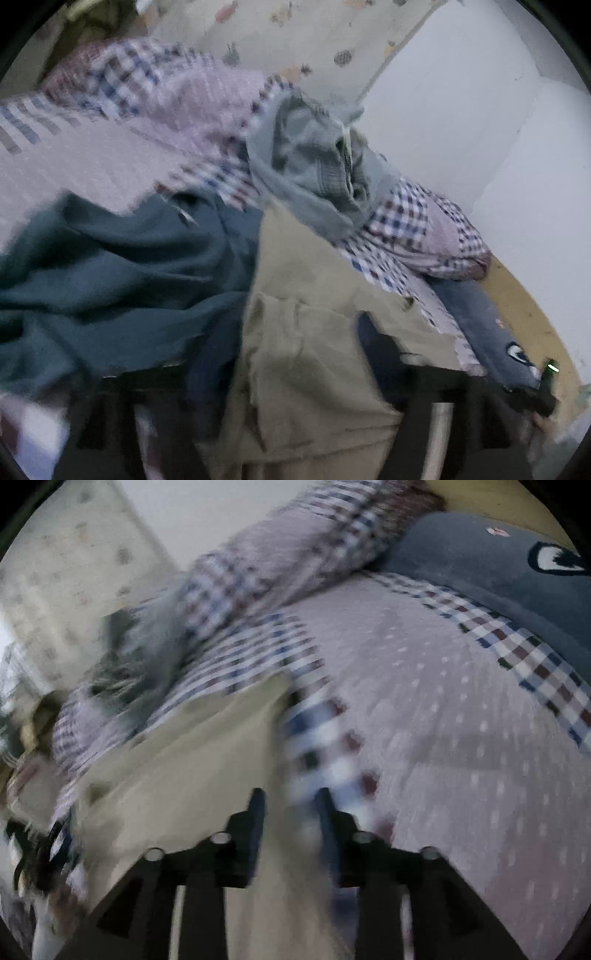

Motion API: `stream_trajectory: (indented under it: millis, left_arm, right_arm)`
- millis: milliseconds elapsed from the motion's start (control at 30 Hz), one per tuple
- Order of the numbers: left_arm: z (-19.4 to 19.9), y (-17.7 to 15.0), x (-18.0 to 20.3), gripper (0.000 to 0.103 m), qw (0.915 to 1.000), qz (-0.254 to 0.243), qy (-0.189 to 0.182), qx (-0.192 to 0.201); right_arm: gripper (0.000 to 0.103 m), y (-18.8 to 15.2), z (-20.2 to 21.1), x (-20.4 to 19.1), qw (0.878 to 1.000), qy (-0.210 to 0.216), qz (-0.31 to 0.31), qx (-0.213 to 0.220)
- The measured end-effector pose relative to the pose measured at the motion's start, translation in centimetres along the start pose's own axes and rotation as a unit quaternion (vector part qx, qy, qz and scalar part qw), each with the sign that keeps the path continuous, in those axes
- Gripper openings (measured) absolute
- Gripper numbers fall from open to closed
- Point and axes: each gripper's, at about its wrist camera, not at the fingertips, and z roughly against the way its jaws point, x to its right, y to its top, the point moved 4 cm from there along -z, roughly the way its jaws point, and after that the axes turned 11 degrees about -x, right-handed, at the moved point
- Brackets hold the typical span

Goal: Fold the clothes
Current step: 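Release the beige garment with both grippers and lay it flat on the bed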

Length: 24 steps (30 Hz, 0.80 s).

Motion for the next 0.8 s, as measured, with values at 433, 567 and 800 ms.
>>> stream_trajectory:
  millis: [433, 567, 800]
  left_arm:
    - [18.9, -8.5, 4.0, 0.088, 0.9930, -0.074, 0.089, 0.024]
    - [23.8, -14.9, 3.7, 0.088, 0.9953, -0.037, 0.087, 0.019]
    - [27.0, -21.9, 3.4, 0.088, 0.9971, -0.005, 0.073, -0.019]
  right_arm:
    - [0.049, -18.1, 12.4, -4.0, 0.994, 0.062, 0.063, 0.067]
    - [0.049, -21.9, 13.0, -5.9, 0.993, 0.049, 0.080, 0.072]
    - [0.049, -28.0, 12.2, -11.4, 0.981, 0.031, 0.183, 0.057]
